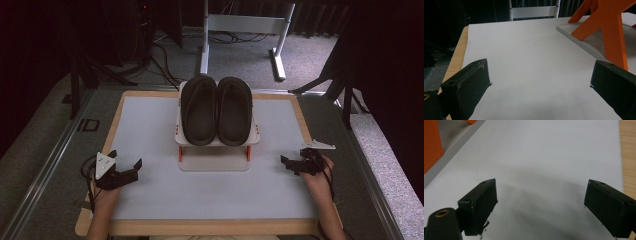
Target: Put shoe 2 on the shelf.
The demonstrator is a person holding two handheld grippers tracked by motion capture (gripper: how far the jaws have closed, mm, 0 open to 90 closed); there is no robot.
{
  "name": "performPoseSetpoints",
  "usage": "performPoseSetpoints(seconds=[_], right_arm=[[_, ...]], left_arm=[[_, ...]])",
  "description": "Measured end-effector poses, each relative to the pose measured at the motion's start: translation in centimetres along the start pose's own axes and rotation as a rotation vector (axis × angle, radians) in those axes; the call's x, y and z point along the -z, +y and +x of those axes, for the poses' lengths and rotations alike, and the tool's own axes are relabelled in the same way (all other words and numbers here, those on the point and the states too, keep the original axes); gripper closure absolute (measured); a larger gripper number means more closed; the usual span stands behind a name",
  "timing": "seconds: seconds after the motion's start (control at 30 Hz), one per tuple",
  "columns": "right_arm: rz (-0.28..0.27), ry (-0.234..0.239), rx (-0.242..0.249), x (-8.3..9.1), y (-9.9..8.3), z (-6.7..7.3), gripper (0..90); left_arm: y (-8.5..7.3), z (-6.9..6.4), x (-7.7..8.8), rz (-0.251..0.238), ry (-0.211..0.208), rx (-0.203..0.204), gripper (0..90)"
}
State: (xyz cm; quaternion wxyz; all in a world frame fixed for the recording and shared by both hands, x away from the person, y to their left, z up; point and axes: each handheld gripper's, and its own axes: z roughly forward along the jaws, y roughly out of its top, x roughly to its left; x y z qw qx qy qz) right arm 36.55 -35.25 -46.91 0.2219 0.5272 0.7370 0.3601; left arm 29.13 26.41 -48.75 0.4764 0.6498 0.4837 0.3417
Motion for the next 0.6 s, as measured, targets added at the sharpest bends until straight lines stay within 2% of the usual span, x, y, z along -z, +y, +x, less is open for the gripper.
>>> performPoseSetpoints(seconds=[0.13,0.2,0.3,0.6], right_arm=[[-0.052,-0.025,-0.027,1.0,-0.7,0.0,10.7],[-0.072,-0.063,-0.016,1.3,-1.3,0.2,10.7],[-0.086,-0.095,-0.007,1.3,-1.8,0.3,10.7],[-0.087,-0.094,-0.010,1.0,-2.1,0.1,10.7]], left_arm=[[0.0,0.0,0.0,-0.002,0.006,0.001,1.9],[0.0,0.0,0.0,-0.005,0.008,0.002,1.9],[-0.1,0.0,0.1,-0.012,0.008,0.005,1.9],[-0.1,0.0,0.1,-0.012,0.008,0.009,2.0]])
